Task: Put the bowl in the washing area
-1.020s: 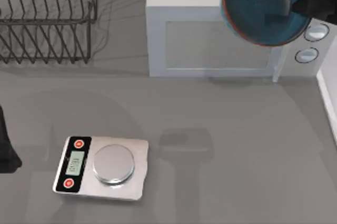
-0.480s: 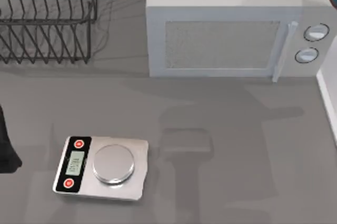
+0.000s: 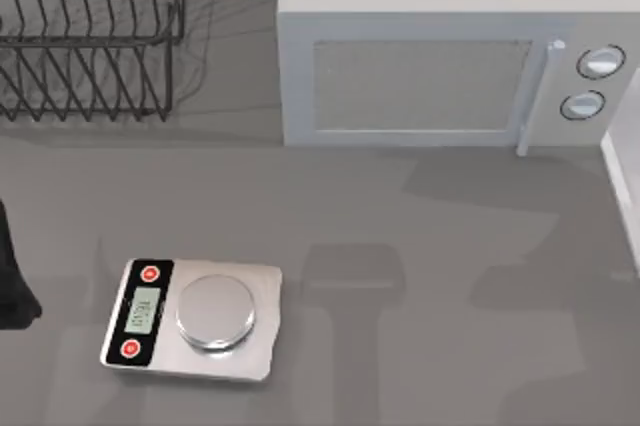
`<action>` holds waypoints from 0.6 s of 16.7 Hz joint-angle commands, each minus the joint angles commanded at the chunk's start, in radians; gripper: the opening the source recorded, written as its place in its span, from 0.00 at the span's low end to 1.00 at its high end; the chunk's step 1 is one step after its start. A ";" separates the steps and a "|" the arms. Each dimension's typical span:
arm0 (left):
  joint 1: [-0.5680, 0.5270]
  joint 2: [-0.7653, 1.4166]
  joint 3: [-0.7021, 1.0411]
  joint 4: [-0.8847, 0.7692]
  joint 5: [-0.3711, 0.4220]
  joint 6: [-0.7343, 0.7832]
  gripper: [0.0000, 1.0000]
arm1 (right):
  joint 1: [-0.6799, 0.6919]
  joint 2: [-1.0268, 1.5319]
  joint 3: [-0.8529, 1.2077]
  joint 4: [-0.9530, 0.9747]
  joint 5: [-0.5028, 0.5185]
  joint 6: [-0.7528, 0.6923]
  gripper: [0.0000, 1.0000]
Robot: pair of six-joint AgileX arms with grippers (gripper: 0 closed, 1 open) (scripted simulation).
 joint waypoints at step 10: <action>0.000 0.000 0.000 0.000 0.000 0.000 1.00 | -0.016 0.003 -0.029 0.072 -0.005 -0.008 0.00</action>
